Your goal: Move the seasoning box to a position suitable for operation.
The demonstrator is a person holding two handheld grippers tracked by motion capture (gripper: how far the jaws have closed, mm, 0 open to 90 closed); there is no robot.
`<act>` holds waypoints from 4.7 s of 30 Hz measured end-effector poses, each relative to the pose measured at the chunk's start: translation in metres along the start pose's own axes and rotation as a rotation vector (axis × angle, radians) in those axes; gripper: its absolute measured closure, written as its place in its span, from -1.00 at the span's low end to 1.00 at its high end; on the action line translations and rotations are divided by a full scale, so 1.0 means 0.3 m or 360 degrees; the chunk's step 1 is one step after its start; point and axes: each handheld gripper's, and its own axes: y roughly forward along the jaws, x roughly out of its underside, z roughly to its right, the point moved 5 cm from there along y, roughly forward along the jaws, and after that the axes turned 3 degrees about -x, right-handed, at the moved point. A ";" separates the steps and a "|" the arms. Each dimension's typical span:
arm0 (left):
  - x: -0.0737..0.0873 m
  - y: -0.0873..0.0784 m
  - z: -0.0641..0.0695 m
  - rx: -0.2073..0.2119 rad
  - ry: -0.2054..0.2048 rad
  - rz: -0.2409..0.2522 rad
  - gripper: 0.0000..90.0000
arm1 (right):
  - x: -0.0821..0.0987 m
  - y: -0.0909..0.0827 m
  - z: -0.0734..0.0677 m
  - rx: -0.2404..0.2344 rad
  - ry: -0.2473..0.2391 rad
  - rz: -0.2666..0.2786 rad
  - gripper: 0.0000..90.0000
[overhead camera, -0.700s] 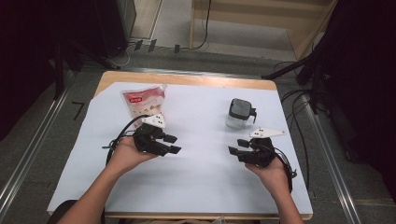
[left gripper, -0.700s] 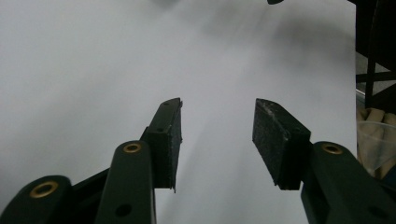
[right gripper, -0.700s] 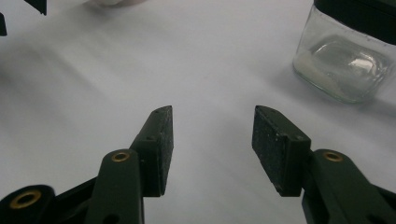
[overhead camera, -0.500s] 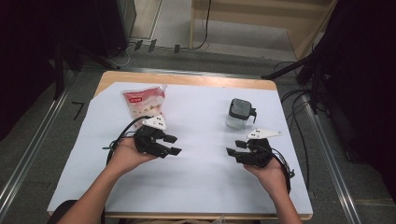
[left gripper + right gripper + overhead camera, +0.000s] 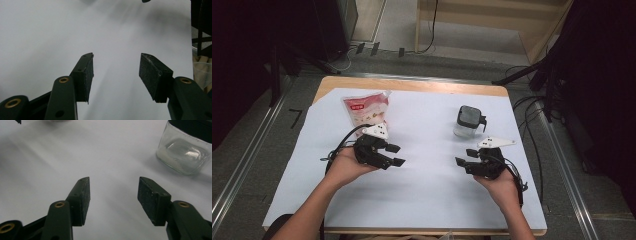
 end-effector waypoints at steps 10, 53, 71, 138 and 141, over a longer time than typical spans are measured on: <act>0.001 -0.005 -0.003 -0.0004 -0.0019 0.0016 0.00 | 0.001 -0.003 0.002 0.0031 0.0030 -0.0007 -0.05; -0.009 -0.015 0.007 0.0057 -0.0040 0.0083 -0.04 | -0.090 0.131 0.175 0.0615 0.0439 0.0180 -0.72; -0.007 -0.009 0.005 0.0058 -0.0037 0.0052 -0.04 | -0.146 0.261 0.221 0.0834 0.0534 0.0312 -0.91; -0.008 -0.011 -0.007 0.0026 -0.0107 0.0049 -0.05 | -0.101 0.147 -0.070 0.0388 0.0252 0.0405 -0.65; -0.005 -0.014 -0.013 0.0026 -0.0106 0.0048 -0.05 | -0.094 0.164 -0.106 0.0343 0.0241 0.0390 -0.65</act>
